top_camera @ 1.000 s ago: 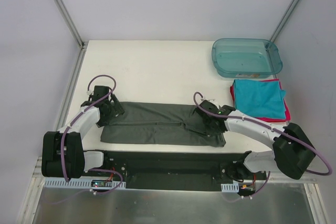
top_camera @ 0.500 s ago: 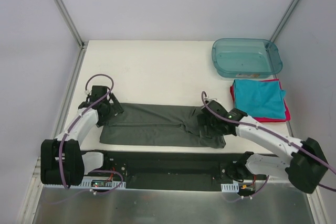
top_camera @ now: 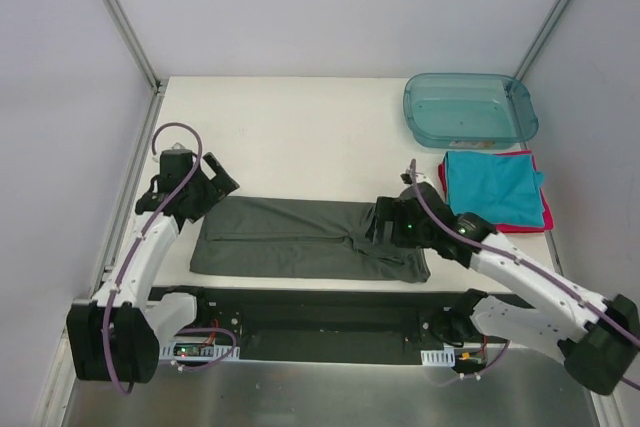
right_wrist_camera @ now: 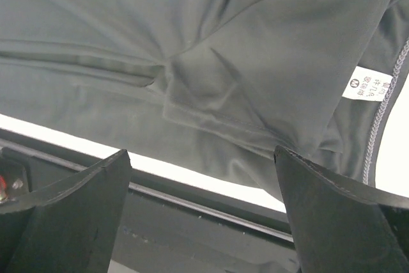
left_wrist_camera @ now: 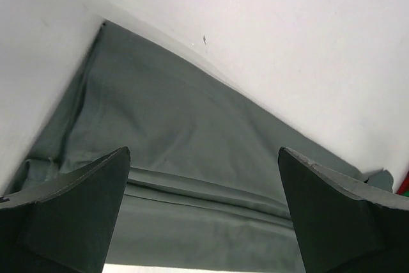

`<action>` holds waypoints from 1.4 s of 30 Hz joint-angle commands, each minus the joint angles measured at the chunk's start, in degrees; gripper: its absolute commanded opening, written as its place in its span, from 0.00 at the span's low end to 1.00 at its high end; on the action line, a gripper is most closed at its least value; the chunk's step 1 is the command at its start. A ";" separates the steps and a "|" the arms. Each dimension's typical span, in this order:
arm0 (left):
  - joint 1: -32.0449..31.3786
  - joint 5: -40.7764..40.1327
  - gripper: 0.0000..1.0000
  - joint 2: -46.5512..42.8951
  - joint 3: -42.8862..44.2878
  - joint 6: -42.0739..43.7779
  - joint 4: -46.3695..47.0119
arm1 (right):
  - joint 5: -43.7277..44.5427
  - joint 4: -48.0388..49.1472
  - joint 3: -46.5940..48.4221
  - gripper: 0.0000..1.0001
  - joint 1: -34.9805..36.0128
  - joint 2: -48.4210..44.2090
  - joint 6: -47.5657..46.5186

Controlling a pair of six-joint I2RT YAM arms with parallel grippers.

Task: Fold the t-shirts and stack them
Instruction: Rotate the tshirt 90 degrees

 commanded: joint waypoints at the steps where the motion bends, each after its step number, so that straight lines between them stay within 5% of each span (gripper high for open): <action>1: -1.55 8.17 0.99 7.43 1.26 0.79 2.45 | -1.17 3.15 2.48 0.96 -2.58 11.53 4.42; 6: -2.96 5.98 0.99 12.89 -0.49 1.50 4.04 | 2.86 -2.48 6.18 0.96 -4.17 24.90 3.56; 16: -2.96 5.54 0.99 18.70 -3.04 2.73 6.33 | 7.28 -2.22 18.11 0.96 -7.23 48.53 -13.05; 23: -4.27 6.69 0.99 16.77 -4.80 -4.03 9.22 | 0.94 -7.21 38.04 0.96 -14.79 61.90 -27.45; 26: -6.29 6.51 0.99 15.98 -5.77 -6.40 9.58 | 6.37 -14.32 50.26 0.96 -17.61 68.84 -29.32; 32: -11.30 4.31 0.99 13.43 -9.45 -10.89 9.75 | 1.21 -19.61 72.66 0.96 -20.51 81.76 -32.92; 37: -19.20 4.66 0.99 12.19 -11.74 -14.58 9.75 | 0.42 -22.60 91.23 0.96 -20.43 93.19 -40.12; 42: -28.52 3.87 0.99 13.07 -12.19 -20.29 10.10 | -3.89 -17.34 95.37 0.96 -19.29 96.63 -45.66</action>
